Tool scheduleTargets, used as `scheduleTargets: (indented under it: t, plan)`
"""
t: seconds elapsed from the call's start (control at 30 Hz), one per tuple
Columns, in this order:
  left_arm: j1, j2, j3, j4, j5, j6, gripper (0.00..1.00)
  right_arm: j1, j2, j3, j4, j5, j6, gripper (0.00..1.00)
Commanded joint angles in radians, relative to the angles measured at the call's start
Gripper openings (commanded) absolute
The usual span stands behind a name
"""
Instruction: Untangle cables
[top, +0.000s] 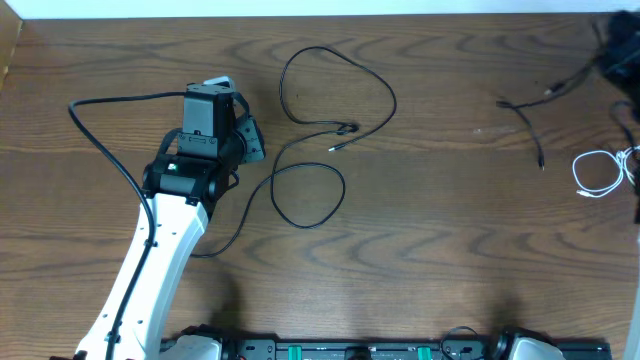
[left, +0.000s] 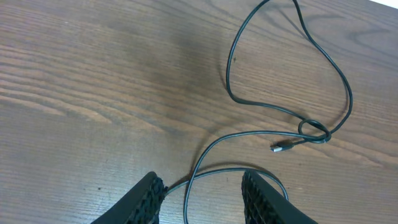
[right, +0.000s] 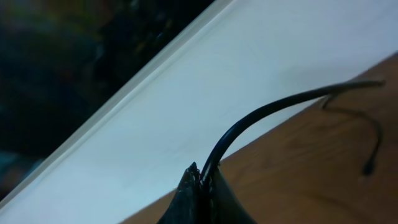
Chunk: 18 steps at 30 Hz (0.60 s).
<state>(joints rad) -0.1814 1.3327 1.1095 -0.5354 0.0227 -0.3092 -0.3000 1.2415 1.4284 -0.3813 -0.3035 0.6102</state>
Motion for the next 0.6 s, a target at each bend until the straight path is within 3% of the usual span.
scheduleTargets:
  t: [0.0, 0.57]
  plan:
    - [-0.001, 0.006, 0.009, -0.003, -0.013, 0.013, 0.42, -0.087, 0.002, 0.018, 0.012, 0.078, -0.074, 0.01]
    - [-0.001, 0.006, 0.009, -0.003, -0.013, 0.013, 0.42, -0.439, 0.003, 0.018, 0.012, 0.110, -0.119, 0.01]
